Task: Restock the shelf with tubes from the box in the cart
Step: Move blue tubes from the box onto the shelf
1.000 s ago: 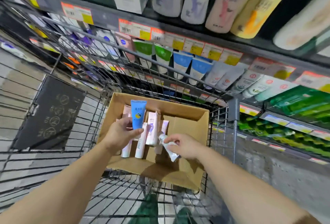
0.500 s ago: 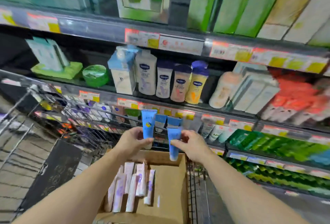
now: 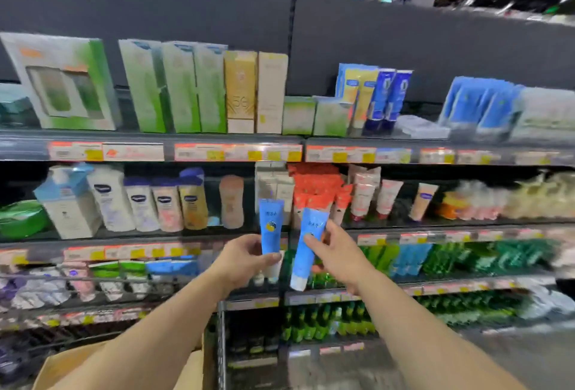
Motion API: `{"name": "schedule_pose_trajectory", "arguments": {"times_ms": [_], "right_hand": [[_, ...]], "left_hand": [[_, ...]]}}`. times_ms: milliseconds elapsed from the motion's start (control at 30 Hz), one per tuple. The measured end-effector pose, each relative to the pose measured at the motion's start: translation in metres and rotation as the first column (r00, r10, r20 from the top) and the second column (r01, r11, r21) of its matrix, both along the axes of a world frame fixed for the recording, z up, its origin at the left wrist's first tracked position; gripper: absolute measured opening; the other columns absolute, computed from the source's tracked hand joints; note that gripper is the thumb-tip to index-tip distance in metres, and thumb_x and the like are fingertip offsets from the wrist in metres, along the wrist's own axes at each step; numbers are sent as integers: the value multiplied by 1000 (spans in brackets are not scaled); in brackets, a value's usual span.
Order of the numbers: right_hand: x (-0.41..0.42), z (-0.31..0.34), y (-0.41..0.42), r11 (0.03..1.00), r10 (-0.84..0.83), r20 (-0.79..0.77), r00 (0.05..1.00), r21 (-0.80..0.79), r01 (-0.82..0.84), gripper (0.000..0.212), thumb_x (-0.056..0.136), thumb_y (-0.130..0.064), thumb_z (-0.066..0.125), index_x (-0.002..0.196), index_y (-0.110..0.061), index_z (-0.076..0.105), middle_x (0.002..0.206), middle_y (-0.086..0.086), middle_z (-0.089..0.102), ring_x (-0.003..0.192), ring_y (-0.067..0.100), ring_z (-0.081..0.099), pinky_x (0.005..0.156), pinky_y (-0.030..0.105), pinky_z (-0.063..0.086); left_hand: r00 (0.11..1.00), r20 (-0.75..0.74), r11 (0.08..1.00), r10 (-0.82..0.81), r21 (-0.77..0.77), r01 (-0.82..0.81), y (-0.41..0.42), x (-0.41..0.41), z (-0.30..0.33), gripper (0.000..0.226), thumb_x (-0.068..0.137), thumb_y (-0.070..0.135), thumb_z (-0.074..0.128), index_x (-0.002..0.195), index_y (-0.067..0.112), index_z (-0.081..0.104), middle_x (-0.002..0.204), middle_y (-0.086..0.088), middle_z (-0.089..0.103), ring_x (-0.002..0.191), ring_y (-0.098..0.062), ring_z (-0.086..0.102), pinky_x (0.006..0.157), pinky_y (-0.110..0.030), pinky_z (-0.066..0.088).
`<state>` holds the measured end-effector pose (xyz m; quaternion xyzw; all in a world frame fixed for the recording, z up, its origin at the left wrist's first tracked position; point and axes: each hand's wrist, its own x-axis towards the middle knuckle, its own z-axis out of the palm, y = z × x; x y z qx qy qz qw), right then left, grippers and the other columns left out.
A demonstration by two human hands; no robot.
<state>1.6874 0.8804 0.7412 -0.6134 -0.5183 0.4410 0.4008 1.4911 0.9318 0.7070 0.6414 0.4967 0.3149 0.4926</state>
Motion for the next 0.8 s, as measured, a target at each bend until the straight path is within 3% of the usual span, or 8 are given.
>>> {"name": "schedule_pose_trajectory", "arguments": {"times_ms": [100, 200, 267, 333, 400, 500, 633, 800], "right_hand": [[83, 22, -38, 992, -118, 66, 991, 58, 114, 7, 94, -33, 60, 99, -33, 56, 103, 4, 63, 96, 25, 65, 75, 44, 53], [155, 43, -73, 966, -245, 118, 962, 115, 232, 17, 91, -35, 63, 95, -18, 61, 100, 18, 65, 89, 30, 65, 72, 41, 54], [193, 56, -94, 940, -327, 96, 940, 138, 313, 24, 91, -34, 63, 100, -11, 63, 104, 20, 66, 95, 36, 65, 76, 50, 57], [224, 65, -109, 915, -382, 60, 922, 167, 368, 17, 92, -30, 62, 99, -14, 63, 101, 17, 68, 96, 36, 66, 79, 54, 56], [252, 70, -118, 890, -422, 0, 906, 187, 415, 5, 94, -26, 60, 95, -21, 62, 101, 14, 68, 95, 31, 68, 79, 53, 57], [284, 76, -127, 879, -434, -75, 898, 182, 440, 9, 97, -25, 55, 105, -21, 58, 105, 10, 65, 96, 22, 67, 74, 44, 60], [325, 71, -121, 890, -426, -31, 904, 166, 425, 10, 98, -28, 54, 107, -23, 56, 109, 4, 63, 101, 21, 64, 82, 49, 57], [374, 76, -69, 878, -452, 36, 892, 195, 437, 7, 97, -27, 56, 102, -23, 59, 102, 5, 65, 94, 19, 66, 82, 45, 56]], "left_hand": [[994, 41, 994, -105, -20, 106, -28, 87, 18, 18, 80, 24, 78, 93, 15, 68, 63, 11, 61, 51, -3, 52, 50, -16, 42], [964, 141, 971, -227, -48, 236, -56, 167, 37, 30, 69, 29, 83, 89, 14, 67, 64, 8, 64, 53, -7, 55, 52, -24, 45], [937, 189, 948, -294, -66, 311, -72, 214, 51, 45, 60, 35, 84, 93, 11, 66, 73, 4, 69, 63, -12, 62, 59, -29, 50], [906, 223, 920, -360, -78, 385, -83, 256, 61, 37, 67, 25, 85, 93, 9, 64, 78, -2, 69, 70, -16, 65, 66, -32, 53], [881, 227, 893, -415, -84, 442, -88, 290, 74, 21, 82, 10, 74, 100, 5, 64, 82, -5, 73, 69, -14, 68, 62, -27, 55], [879, 201, 894, -433, -33, 448, -82, 326, 86, 24, 87, 7, 68, 110, 0, 63, 89, -9, 75, 69, -10, 68, 57, -20, 51], [912, 202, 934, -356, 53, 353, -55, 365, 98, 4, 87, 4, 68, 90, 6, 67, 70, -2, 67, 48, -2, 56, 45, -14, 41], [929, 171, 935, -328, 195, 295, 10, 413, 119, 9, 84, 18, 73, 90, 12, 70, 77, -9, 68, 64, -15, 57, 61, -31, 48]]}}
